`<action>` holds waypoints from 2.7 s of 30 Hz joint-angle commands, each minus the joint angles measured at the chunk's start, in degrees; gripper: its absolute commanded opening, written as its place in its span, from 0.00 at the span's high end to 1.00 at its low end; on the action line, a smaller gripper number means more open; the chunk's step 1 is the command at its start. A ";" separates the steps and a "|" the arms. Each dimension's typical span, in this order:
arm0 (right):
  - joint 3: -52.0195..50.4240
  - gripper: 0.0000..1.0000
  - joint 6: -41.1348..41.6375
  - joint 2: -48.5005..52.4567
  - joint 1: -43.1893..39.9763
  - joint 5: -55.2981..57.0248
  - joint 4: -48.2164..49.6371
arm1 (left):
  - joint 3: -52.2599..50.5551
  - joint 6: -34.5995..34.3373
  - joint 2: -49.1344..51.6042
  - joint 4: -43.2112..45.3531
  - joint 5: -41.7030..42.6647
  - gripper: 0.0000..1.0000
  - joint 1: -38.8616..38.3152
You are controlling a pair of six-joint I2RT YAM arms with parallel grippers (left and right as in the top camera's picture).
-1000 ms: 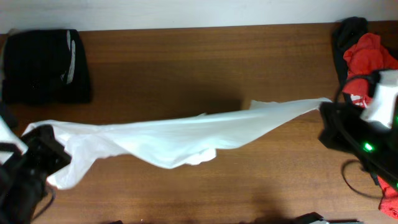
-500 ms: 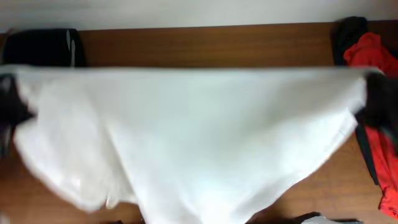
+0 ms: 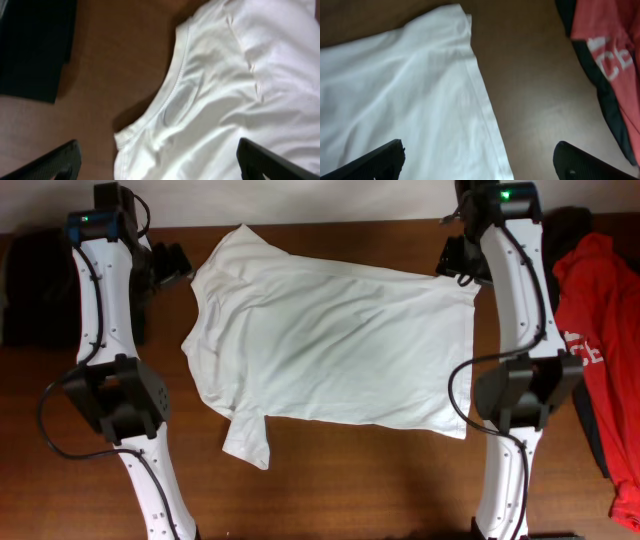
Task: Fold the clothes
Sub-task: 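Grasp the bottom hem corners with both grippers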
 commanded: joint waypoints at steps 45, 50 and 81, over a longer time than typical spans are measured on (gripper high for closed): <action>-55.17 0.01 -1.38 -32.96 7.61 -13.35 7.30 | -87.52 1.18 -40.09 21.24 0.83 0.76 -18.45; -62.60 0.01 1.44 -32.96 7.58 -13.38 12.79 | -87.52 1.16 -40.09 22.25 -4.33 0.43 -18.45; -88.83 0.24 6.99 -33.42 2.27 -17.49 33.31 | -85.02 2.03 -40.24 22.99 -4.11 1.00 -18.38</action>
